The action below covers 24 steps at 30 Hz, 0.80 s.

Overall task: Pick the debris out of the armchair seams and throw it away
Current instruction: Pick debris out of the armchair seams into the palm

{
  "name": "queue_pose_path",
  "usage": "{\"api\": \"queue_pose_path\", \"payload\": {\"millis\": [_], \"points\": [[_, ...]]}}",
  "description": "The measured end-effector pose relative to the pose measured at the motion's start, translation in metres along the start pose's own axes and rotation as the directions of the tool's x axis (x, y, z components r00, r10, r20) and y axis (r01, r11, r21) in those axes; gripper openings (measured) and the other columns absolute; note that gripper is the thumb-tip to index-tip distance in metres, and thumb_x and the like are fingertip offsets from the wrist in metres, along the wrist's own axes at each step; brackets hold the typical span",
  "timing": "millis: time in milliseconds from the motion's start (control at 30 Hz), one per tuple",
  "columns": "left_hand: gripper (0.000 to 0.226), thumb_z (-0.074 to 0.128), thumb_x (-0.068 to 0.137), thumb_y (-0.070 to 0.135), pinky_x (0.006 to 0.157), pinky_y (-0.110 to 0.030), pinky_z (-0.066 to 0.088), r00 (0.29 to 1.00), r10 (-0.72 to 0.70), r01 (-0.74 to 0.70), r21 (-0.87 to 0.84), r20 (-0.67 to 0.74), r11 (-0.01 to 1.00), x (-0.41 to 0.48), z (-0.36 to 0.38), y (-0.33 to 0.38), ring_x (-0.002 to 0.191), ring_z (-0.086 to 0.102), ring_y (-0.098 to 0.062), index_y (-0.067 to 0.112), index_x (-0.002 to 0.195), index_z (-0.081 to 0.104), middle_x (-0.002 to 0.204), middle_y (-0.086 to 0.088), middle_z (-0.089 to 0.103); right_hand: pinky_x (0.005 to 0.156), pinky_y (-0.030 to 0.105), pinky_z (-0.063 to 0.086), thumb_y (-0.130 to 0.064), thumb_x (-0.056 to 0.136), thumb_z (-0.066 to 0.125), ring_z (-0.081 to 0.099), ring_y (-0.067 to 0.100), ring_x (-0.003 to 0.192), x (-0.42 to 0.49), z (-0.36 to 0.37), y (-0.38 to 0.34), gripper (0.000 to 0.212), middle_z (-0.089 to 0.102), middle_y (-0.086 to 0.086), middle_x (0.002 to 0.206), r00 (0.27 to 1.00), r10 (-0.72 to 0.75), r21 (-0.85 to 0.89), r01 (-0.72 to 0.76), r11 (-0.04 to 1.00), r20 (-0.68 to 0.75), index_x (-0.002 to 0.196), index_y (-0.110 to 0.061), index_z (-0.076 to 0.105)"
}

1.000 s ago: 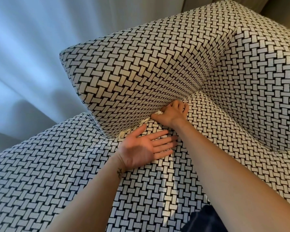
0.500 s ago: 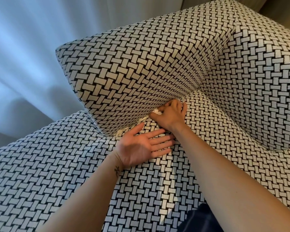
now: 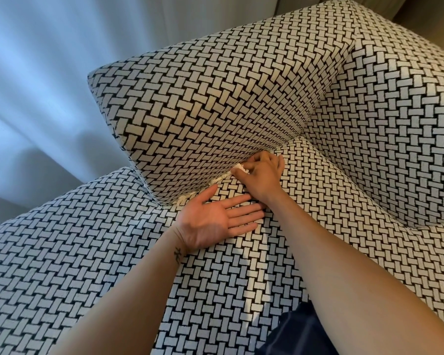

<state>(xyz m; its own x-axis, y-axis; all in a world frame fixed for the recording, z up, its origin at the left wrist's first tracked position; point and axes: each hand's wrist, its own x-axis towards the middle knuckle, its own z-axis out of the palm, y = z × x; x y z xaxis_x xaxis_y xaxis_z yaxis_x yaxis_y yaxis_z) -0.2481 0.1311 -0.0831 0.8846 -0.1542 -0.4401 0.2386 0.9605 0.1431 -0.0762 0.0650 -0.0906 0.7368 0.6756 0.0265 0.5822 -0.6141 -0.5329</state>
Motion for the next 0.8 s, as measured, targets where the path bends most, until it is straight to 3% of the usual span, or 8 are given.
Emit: {"api": "queue_pose_path", "payload": {"millis": [200, 367, 567, 800], "points": [[0.077, 0.035, 0.103, 0.054, 0.124, -0.060, 0.020, 1.000, 0.003, -0.003, 0.006, -0.031, 1.000, 0.000, 0.002, 0.000, 0.145, 0.035, -0.052, -0.006, 0.153, 0.035, 0.153, -0.038, 0.039, 0.119, 0.051, 0.006, -0.047, 0.092, 0.068, 0.037, 0.025, 0.126, -0.004, 0.000, 0.004, 0.031, 0.058, -0.003, 0.114, 0.998, -0.040, 0.088, 0.045, 0.995, -0.056, 0.092, -0.020, 0.082], [0.078, 0.036, 0.104, 0.055, 0.125, -0.059, 0.018, 0.999, 0.002, -0.001, 0.027, -0.050, 1.000, -0.001, 0.002, 0.000, 0.146, 0.033, -0.051, -0.006, 0.153, 0.035, 0.154, -0.038, 0.037, 0.120, 0.044, 0.003, -0.043, 0.091, 0.070, 0.039, 0.021, 0.123, -0.006, 0.002, 0.008, 0.030, 0.060, -0.006, 0.110, 0.995, -0.051, 0.148, 0.064, 0.987, -0.089, 0.090, -0.016, 0.081], [0.078, 0.038, 0.103, 0.055, 0.126, -0.059, 0.015, 0.999, 0.004, -0.002, 0.029, -0.054, 1.000, -0.003, 0.002, 0.001, 0.147, 0.032, -0.050, -0.007, 0.152, 0.037, 0.154, -0.037, 0.038, 0.120, 0.053, 0.007, -0.037, 0.095, 0.068, 0.046, 0.018, 0.122, -0.010, 0.000, 0.010, 0.022, 0.060, -0.012, 0.103, 0.989, -0.103, 0.197, 0.122, 0.973, -0.101, 0.096, -0.019, 0.081], [0.079, 0.039, 0.103, 0.055, 0.126, -0.060, 0.014, 0.998, -0.008, 0.008, -0.001, -0.055, 1.000, -0.003, 0.001, 0.001, 0.147, 0.030, -0.052, -0.007, 0.152, 0.037, 0.154, -0.037, 0.037, 0.122, 0.054, 0.000, -0.035, 0.098, 0.064, 0.042, 0.021, 0.137, -0.015, -0.009, 0.007, 0.020, 0.072, -0.009, 0.116, 0.992, -0.118, 0.208, 0.126, 0.970, -0.048, 0.106, -0.024, 0.079]]}}
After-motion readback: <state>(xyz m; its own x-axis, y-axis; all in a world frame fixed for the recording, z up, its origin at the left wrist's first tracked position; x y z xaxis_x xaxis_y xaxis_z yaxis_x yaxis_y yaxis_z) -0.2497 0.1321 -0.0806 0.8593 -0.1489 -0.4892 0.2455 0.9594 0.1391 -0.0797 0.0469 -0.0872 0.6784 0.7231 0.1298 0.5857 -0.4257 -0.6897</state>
